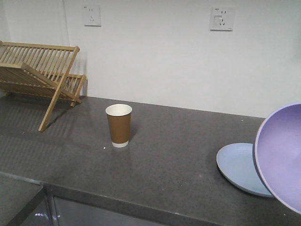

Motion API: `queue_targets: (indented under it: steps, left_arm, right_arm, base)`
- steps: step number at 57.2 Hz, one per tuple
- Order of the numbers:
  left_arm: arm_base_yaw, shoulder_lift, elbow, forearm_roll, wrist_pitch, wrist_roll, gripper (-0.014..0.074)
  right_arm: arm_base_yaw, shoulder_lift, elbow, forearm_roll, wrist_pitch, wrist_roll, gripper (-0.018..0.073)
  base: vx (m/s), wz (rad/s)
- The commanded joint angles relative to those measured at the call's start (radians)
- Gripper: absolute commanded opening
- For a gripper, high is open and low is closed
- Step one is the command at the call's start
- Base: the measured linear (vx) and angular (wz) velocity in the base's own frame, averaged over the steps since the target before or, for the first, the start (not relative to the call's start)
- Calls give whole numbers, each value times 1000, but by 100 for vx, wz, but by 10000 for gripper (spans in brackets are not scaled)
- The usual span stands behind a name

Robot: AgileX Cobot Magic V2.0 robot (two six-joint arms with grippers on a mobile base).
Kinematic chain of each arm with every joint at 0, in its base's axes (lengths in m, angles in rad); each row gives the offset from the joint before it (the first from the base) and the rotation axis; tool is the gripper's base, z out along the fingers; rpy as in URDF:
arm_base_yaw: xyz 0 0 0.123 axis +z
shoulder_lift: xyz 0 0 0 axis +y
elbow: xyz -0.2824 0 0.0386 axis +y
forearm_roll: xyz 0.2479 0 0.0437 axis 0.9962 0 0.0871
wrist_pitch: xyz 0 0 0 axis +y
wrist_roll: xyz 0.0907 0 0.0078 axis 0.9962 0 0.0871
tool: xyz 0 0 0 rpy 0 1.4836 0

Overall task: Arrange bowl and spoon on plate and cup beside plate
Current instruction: 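Drive the base to the counter with the blue plate and cup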

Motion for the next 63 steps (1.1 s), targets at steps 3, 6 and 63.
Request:
queue_targets:
  steps: [3,6,63]
  left_arm:
    - [-1,-7,-33,-10,-80,-3,-6]
    - [-1,-7,-33,-10,-80,-3,-6]
    - [-1,-4,-33,-10,-80,-3,-6]
  right_arm:
    - [-5,-4,-29,21,-83,-6,-12]
    - [-5,-4,-29,21,-83,-6,-12]
    - [-5,-4,-29,21,-83,-6,-12]
  base:
    - [34,-13]
    - [34,-15]
    - [23,-25]
